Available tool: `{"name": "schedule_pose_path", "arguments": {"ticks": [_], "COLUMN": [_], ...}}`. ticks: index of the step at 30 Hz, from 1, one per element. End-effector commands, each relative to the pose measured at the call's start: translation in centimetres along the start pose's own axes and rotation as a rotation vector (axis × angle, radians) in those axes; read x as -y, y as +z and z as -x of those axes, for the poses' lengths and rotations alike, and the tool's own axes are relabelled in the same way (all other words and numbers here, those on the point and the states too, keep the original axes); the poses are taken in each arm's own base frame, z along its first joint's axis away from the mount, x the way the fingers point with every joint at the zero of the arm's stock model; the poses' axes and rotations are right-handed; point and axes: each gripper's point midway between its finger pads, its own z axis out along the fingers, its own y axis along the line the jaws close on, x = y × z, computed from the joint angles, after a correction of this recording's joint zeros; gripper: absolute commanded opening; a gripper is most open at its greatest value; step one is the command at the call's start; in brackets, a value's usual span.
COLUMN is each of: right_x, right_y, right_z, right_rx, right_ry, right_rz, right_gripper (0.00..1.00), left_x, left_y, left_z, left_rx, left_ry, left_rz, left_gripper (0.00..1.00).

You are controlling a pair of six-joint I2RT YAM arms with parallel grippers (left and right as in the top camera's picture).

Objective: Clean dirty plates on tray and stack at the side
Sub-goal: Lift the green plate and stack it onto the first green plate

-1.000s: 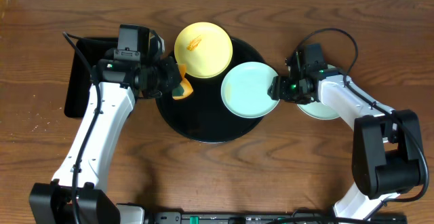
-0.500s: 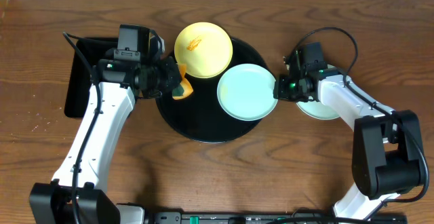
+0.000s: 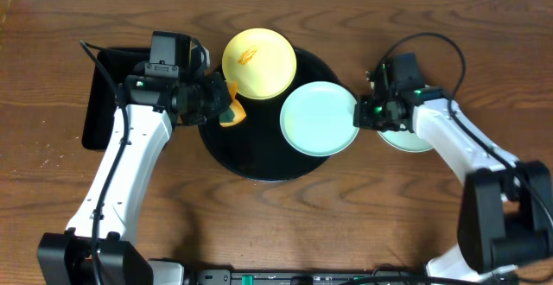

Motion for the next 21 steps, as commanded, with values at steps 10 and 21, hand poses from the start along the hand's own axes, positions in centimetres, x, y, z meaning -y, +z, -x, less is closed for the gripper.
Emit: {"name": "schedule_pose_path", "arguments": {"ticks": [10, 21], "right_x": [4.1, 15.0], "right_y": [-10.2, -12.7], "right_z": [1.9, 0.6], "right_rx": [0.183, 0.226], "right_ry": [0.11, 0.35], "right_rz": [-0.049, -0.218], "right_gripper": [0.01, 0.01], "left_x": [-0.2, -0.1], "left_y": [-0.1, -0.1], "left_z": [0.0, 0.0], "left_rx": [0.004, 0.005], "left_ry": [0.016, 0.016], "left_rz": [0.005, 0.005], "left_gripper": [0.07, 0.07]}}
